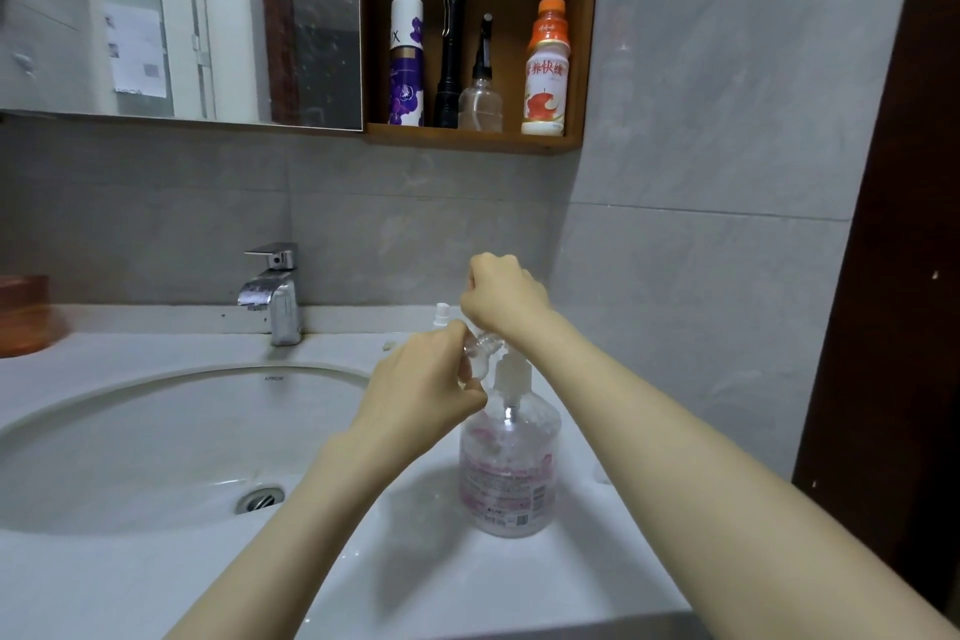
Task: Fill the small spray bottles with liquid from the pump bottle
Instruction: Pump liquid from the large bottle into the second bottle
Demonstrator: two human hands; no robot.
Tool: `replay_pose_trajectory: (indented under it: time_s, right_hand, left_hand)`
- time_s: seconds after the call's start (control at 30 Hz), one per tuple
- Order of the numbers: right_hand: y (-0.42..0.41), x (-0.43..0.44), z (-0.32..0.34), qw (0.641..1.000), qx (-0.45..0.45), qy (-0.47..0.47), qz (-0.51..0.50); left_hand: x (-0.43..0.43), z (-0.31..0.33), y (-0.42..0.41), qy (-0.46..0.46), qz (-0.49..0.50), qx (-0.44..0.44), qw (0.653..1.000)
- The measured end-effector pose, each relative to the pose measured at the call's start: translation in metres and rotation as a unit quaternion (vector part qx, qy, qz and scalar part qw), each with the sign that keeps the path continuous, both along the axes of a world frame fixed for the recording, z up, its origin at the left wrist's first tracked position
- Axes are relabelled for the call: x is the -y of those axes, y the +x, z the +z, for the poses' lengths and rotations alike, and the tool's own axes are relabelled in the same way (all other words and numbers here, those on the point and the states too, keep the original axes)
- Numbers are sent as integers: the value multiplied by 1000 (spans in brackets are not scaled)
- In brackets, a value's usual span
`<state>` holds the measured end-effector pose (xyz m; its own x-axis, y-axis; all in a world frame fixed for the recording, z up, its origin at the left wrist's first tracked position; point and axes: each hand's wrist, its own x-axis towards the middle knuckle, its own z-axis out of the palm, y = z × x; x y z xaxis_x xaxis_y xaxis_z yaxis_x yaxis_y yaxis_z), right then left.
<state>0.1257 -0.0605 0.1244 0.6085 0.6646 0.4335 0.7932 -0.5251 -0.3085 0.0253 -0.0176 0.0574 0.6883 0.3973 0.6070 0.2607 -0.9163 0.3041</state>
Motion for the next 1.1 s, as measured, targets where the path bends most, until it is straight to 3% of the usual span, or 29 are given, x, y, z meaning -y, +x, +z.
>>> replay_pose_trajectory:
  time_s: [0.5,0.9,1.1]
  right_hand:
    - [2,0,2,1000,-4,21,0]
    - [3,-4,-8,999,3,-36,12]
    - [1,-1,-1,1000,2,21,12]
  left_hand:
    - [1,2,-1,-21,-13,5,1000]
    - [0,-7,-2,-15,-9,-15,1000]
    - [2,6,-4,6,11,-26,1000]
